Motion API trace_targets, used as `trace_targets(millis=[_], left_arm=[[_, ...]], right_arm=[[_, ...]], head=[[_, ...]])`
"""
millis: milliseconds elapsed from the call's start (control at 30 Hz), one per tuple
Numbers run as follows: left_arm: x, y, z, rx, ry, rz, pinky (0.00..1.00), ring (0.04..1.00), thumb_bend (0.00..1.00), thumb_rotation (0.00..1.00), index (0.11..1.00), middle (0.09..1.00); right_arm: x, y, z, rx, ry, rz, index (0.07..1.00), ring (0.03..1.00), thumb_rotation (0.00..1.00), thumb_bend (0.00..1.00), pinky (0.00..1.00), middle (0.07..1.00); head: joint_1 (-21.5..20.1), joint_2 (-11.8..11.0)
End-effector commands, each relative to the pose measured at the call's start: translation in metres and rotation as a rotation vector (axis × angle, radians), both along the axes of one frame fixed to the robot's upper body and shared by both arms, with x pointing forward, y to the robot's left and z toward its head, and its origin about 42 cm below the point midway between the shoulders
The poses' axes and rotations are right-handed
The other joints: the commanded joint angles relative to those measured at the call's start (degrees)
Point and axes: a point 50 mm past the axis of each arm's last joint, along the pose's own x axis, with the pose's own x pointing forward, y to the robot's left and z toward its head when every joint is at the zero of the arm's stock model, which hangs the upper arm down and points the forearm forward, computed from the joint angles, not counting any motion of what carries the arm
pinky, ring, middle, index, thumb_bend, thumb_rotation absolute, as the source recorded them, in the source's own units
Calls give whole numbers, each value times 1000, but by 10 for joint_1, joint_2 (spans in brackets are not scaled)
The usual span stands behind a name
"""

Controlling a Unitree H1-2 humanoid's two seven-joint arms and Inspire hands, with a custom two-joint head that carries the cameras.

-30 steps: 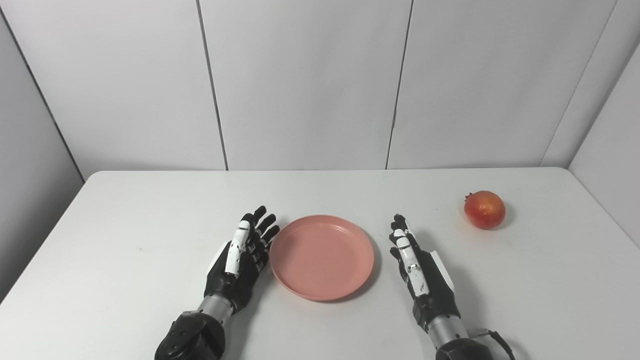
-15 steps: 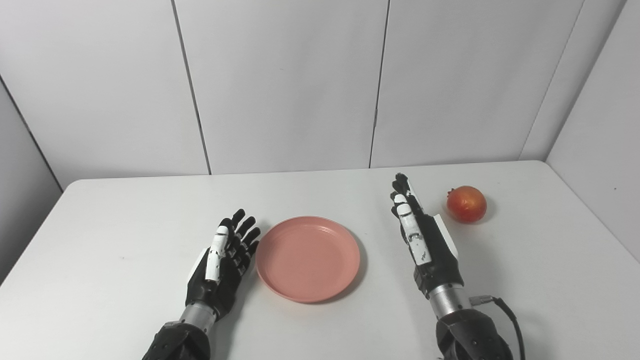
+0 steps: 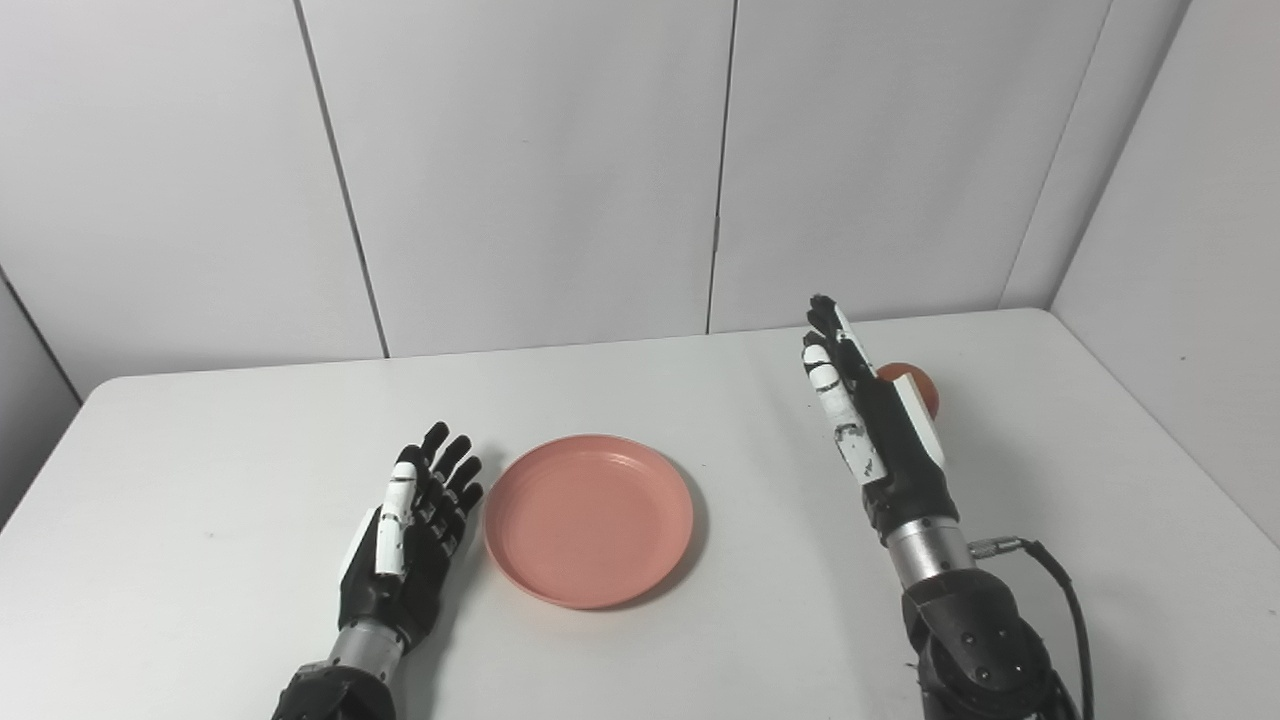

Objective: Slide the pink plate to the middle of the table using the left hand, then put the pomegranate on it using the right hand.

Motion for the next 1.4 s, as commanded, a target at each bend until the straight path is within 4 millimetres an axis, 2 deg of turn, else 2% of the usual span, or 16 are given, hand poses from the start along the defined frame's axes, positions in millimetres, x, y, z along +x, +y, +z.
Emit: trace_targets(millis=[0, 100, 300, 433, 567, 633, 700, 833, 967, 1367], left_arm=[[0, 2, -4, -3, 5, 1, 996, 973, 384, 1000, 972, 974], [0, 3, -5, -4, 4, 3, 1000, 975, 388, 1000, 969, 974], [0, 4, -7, -4, 1, 3, 996, 972, 387, 1000, 963, 972], [0, 5, -8, -6, 2, 5, 996, 973, 385, 1000, 962, 973], [0, 6, -9, -12, 8, 8, 997, 973, 386, 1000, 959, 972], [0, 6, -9, -12, 9, 8, 997, 972, 388, 1000, 956, 970], [-1, 7, -9, -8, 10, 10, 995, 969, 387, 1000, 953, 967], [-1, 8, -9, -9, 10, 8, 996, 971, 389, 1000, 954, 968], [-1, 10, -9, -14, 11, 8, 991, 967, 388, 1000, 951, 966], [-1, 14, -8, -13, 12, 5, 983, 961, 392, 1000, 952, 962]], right_arm=[[7, -7, 21, -35, -123, -19, 955, 945, 1000, 403, 963, 959], [10, -17, 21, -80, -133, -66, 954, 942, 1000, 446, 939, 954], [16, -40, 30, -306, -169, -178, 950, 929, 1000, 570, 884, 944], [24, -53, 34, -371, -172, -228, 950, 929, 986, 601, 868, 947], [29, -61, 35, -414, -171, -264, 957, 928, 925, 654, 862, 952], [32, -64, 35, -445, -177, -285, 960, 922, 859, 688, 855, 952], [36, -67, 36, -482, -181, -313, 955, 903, 735, 730, 825, 940], [42, -71, 40, -525, -167, -356, 956, 895, 601, 774, 793, 940], [48, -76, 42, -550, -146, -375, 962, 901, 535, 804, 791, 950], [70, -95, 44, -609, -42, -359, 941, 871, 530, 917, 744, 929]], head=[[0, 1], [-3, -1], [-12, -4], [-15, -7], [-22, -6], [-24, -5], [-26, -5], [-27, -2], [-28, -1], [-35, 9]])
